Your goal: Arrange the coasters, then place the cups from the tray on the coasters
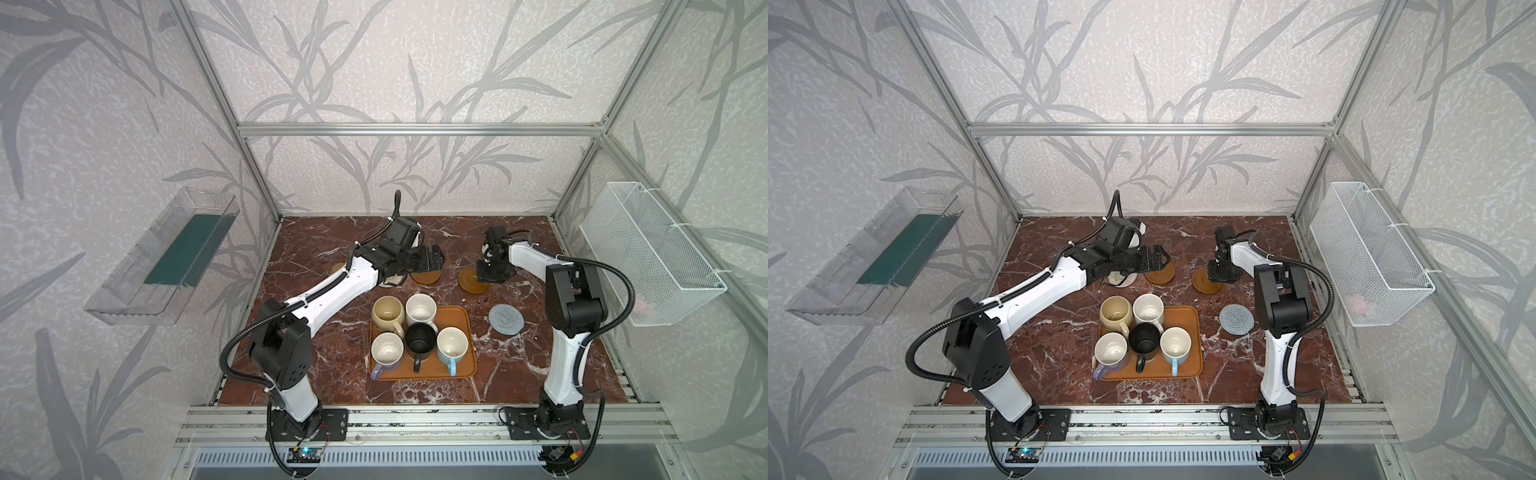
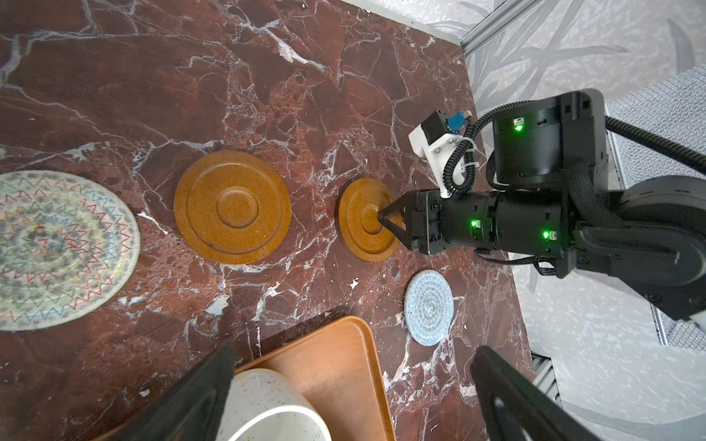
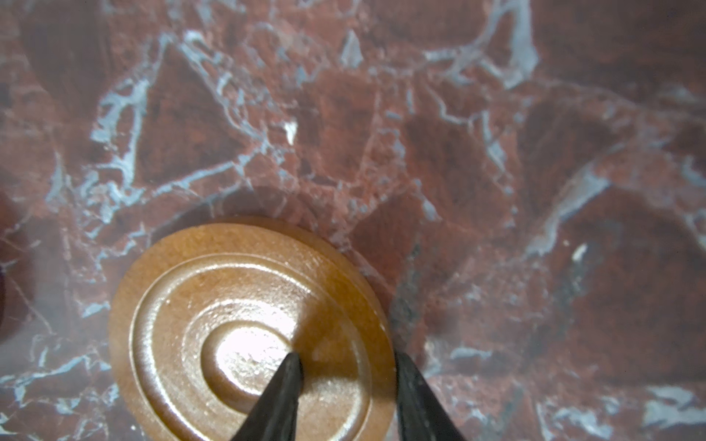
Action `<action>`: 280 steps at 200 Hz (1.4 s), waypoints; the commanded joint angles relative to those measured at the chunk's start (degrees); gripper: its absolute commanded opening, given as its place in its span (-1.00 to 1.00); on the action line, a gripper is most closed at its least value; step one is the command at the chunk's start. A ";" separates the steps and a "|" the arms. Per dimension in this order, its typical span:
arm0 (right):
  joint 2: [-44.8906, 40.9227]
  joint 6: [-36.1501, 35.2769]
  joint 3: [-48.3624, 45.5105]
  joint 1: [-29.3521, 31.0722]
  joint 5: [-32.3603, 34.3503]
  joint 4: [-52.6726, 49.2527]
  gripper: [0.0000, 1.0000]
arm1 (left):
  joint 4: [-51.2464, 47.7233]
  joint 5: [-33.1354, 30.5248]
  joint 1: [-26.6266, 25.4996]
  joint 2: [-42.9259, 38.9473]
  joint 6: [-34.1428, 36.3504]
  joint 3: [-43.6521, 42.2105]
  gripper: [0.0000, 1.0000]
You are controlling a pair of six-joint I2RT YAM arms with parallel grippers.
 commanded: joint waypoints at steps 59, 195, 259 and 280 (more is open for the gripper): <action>6.84 0.30 8.79 2.75 0.19 -4.83 -0.25 | 0.23 -1.59 0.20 -0.46 -0.02 -0.53 0.99; 7.79 0.92 11.29 4.67 0.70 -5.73 -0.25 | 0.07 -1.79 0.42 -1.62 -0.21 -1.10 0.99; 1.87 0.02 10.39 5.19 0.67 -3.51 0.10 | 0.22 -2.20 0.60 -1.53 -0.23 -1.35 0.99; -1.74 -0.67 9.37 5.23 0.84 -2.74 0.19 | 0.39 -2.27 0.63 -1.80 -0.30 -1.22 0.99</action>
